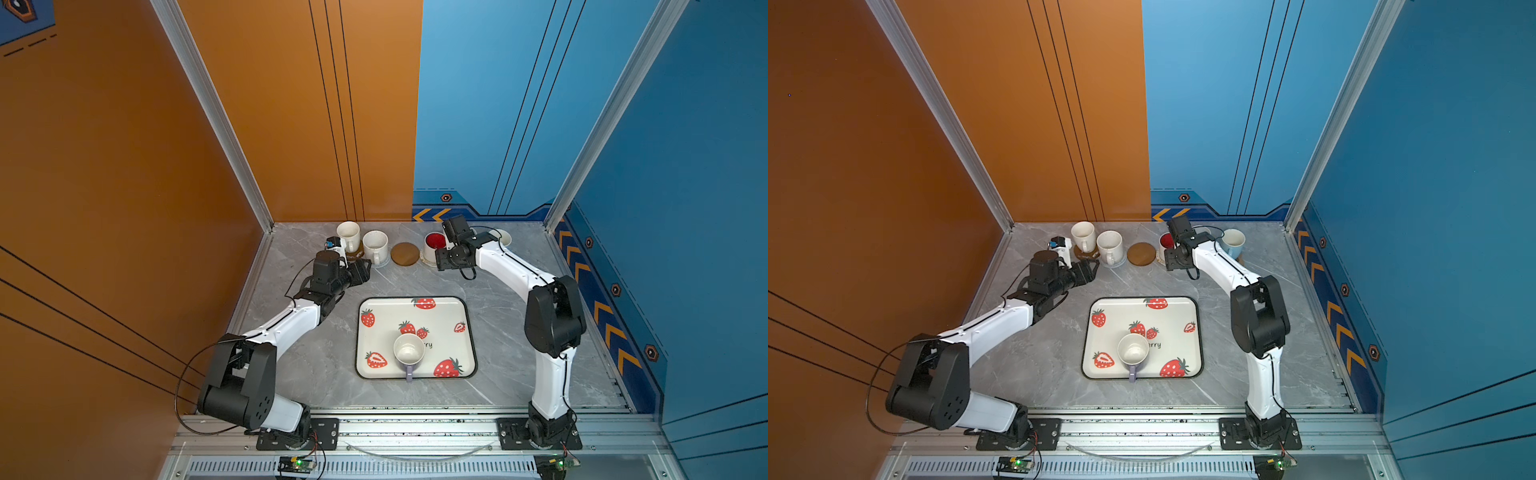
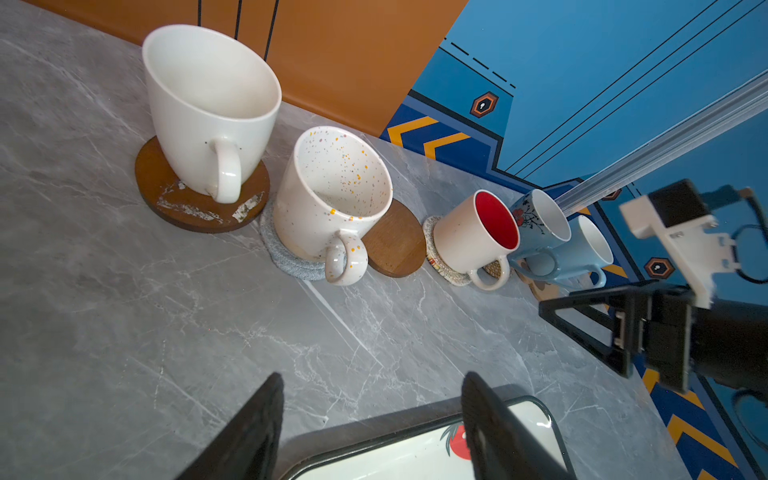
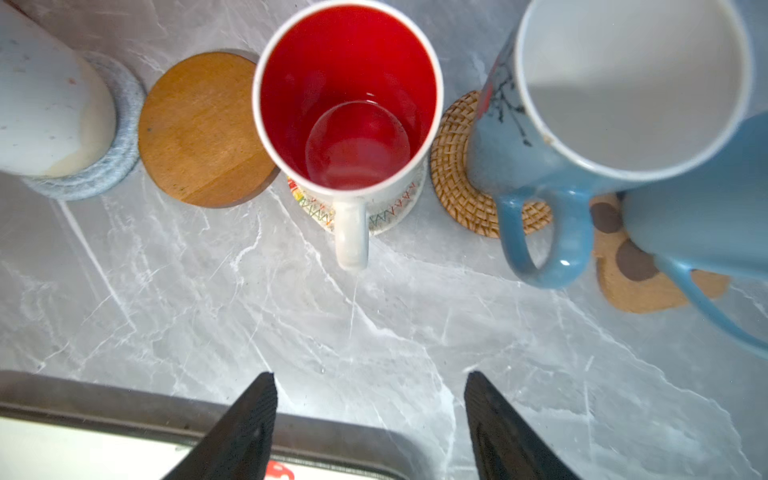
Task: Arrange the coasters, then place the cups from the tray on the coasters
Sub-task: 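Open the right gripper and raise it off the red-lined mug, then move the left gripper over the lavender mug while the right gripper draws back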
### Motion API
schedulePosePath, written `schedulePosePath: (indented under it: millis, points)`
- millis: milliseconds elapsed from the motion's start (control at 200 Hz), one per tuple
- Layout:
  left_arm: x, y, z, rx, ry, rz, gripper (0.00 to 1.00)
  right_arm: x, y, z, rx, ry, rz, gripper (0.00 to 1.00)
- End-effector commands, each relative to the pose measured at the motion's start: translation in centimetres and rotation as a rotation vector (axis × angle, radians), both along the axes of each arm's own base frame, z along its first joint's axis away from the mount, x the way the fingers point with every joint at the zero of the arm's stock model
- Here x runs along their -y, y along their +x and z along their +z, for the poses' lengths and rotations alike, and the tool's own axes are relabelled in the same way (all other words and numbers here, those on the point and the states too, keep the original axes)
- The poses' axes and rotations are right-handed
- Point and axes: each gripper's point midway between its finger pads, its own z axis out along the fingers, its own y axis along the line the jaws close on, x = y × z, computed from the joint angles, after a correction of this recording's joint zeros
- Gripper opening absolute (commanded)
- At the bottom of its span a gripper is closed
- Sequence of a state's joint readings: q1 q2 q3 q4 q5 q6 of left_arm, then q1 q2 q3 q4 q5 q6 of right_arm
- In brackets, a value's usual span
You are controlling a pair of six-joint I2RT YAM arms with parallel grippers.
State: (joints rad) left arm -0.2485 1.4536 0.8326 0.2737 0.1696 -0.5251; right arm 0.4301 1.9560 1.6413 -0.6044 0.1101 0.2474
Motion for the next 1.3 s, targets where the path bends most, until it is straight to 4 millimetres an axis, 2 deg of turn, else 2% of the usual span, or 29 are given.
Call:
schedulePosePath:
  millis: [0, 160, 285, 406, 546, 701, 806, 942, 1037, 1072, 1087, 1122, 1292]
  points:
    - [0.0, -0.1, 1.2, 0.025, -0.024, -0.001, 0.69, 0.3, -0.8, 3.3, 0.113, 0.043, -0.069, 0.72]
    - [0.9, -0.2, 1.7, 0.033, -0.027, -0.014, 0.69, -0.9, -2.3, 8.5, 0.286, 0.113, -0.108, 0.75]
    - [1.9, -0.1, 1.9, 0.03, -0.039, -0.036, 0.69, -1.9, -2.6, 12.4, 0.406, 0.154, -0.121, 0.7]
    - [2.6, -0.3, 2.6, 0.036, -0.064, -0.054, 0.69, -1.9, -2.7, 14.0, 0.47, 0.181, -0.163, 0.71]
    - [3.2, -0.6, 3.9, 0.062, -0.076, -0.065, 0.69, -0.9, -2.9, 13.0, 0.492, 0.228, -0.239, 0.73]
    - [4.1, -0.8, 5.1, 0.082, -0.088, -0.085, 0.69, -1.4, -3.1, 11.5, 0.496, 0.351, -0.239, 0.72]
    - [5.2, -1.2, 6.2, 0.088, -0.11, -0.114, 0.69, -1.7, -3.1, 10.5, 0.481, 0.403, -0.228, 0.7]
    - [7.3, -2.9, 8.0, 0.1, -0.106, -0.186, 0.69, -1.8, -3.0, 9.5, 0.456, 0.441, -0.221, 0.69]
    - [8.0, -4.3, 8.9, 0.094, -0.015, -0.201, 0.69, -1.4, -3.0, 8.9, 0.45, 0.458, -0.227, 0.69]
    - [7.9, -4.9, 8.2, 0.068, 0.043, -0.197, 0.69, -1.2, -3.0, 8.8, 0.452, 0.467, -0.233, 0.69]
    - [8.0, -4.9, 9.4, 0.085, 0.057, -0.195, 0.69, -1.1, -3.0, 8.7, 0.451, 0.471, -0.235, 0.69]
    - [8.1, -5.4, 9.7, 0.077, 0.105, -0.192, 0.69, -0.8, -3.0, 8.6, 0.452, 0.482, -0.241, 0.68]
    - [8.2, -8.4, 9.0, -0.01, 0.329, -0.215, 0.69, 0.4, -3.2, 7.8, 0.447, 0.509, -0.265, 0.68]
